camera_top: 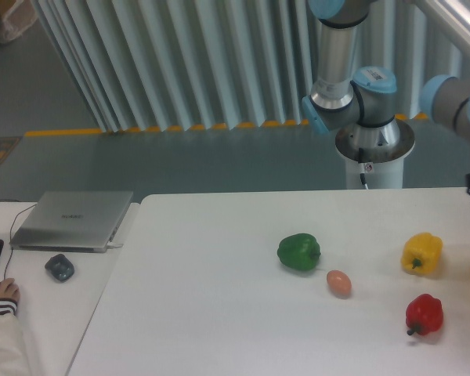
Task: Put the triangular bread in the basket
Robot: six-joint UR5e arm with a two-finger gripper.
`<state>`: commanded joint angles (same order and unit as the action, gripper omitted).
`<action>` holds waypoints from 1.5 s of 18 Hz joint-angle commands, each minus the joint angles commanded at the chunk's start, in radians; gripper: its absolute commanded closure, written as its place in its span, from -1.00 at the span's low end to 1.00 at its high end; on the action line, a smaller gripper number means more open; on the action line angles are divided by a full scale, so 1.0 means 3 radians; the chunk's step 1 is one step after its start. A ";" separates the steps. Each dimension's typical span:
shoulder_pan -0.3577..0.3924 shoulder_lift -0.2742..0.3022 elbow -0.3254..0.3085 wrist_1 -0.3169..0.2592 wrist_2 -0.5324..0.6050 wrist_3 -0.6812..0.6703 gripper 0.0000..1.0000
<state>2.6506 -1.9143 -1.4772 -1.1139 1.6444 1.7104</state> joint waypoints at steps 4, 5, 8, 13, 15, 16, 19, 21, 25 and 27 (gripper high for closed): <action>0.0215 -0.0199 0.0031 0.0118 -0.0005 -0.0010 0.49; 0.0250 -0.0255 0.0031 0.0174 -0.0005 -0.0010 0.47; 0.0271 -0.0302 0.0031 0.0174 -0.0005 -0.0010 0.23; 0.0256 -0.0302 0.0026 0.0180 -0.0005 -0.0021 -1.00; 0.0251 -0.0292 0.0031 0.0180 -0.0005 -0.0046 -1.00; 0.0210 -0.0277 0.0026 0.0180 -0.0040 -0.0041 -1.00; 0.0144 -0.0241 0.0026 0.0175 -0.0260 -0.0071 -1.00; 0.0062 -0.0241 0.0036 0.0174 -0.0241 -0.0310 -1.00; -0.0122 -0.0118 0.0051 0.0088 -0.0230 -0.0297 -1.00; -0.0280 -0.0072 0.0051 -0.0034 -0.0210 -0.0302 -1.00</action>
<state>2.5666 -1.9360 -1.4619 -1.1242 1.5815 1.6199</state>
